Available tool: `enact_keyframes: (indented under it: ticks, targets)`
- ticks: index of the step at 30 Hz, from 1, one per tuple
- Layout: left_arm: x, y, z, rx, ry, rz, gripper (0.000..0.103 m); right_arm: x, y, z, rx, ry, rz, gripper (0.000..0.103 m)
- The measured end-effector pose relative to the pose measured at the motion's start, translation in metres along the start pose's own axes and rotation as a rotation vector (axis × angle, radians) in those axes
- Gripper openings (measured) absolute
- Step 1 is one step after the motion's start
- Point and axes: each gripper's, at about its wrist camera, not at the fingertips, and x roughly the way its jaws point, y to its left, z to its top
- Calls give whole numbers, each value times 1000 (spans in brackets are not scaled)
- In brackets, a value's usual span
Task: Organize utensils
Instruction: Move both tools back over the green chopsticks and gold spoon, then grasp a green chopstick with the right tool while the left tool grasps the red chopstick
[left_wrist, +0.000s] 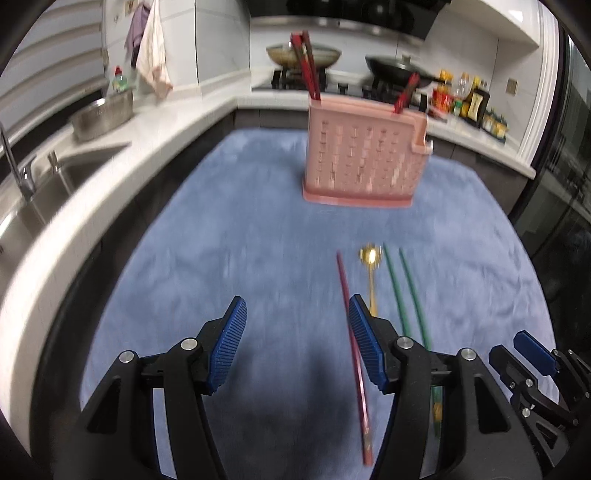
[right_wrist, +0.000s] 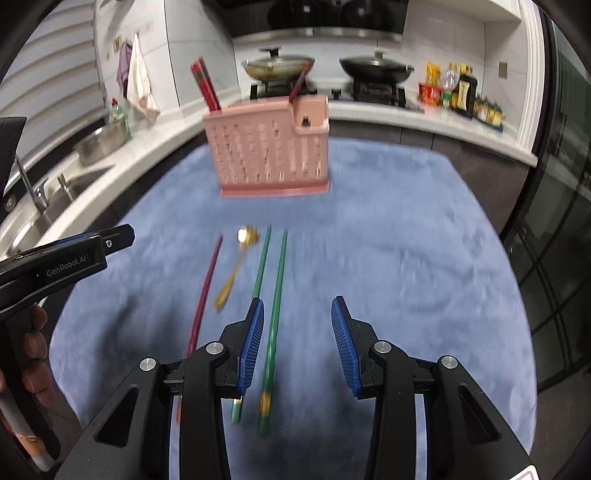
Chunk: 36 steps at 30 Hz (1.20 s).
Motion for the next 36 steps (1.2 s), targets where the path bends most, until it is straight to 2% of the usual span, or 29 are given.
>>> enact_keyframes:
  ticks: [7, 15, 21, 30, 36]
  targets:
    - [5, 0, -39, 1, 50, 9, 55, 11, 3, -39, 21, 77, 13, 38]
    - [11, -6, -73, 15, 105, -3, 55, 23, 3, -57, 54, 121, 17, 38]
    - [11, -9, -85, 24, 112, -1, 55, 27, 9, -63, 57, 137, 41, 35]
    - [12, -16, -92, 41, 119, -26, 55, 37, 12, -66, 54, 161, 46, 21]
    - [10, -19, -94, 48, 112, -36, 62, 40, 13, -68, 33, 156, 30, 9]
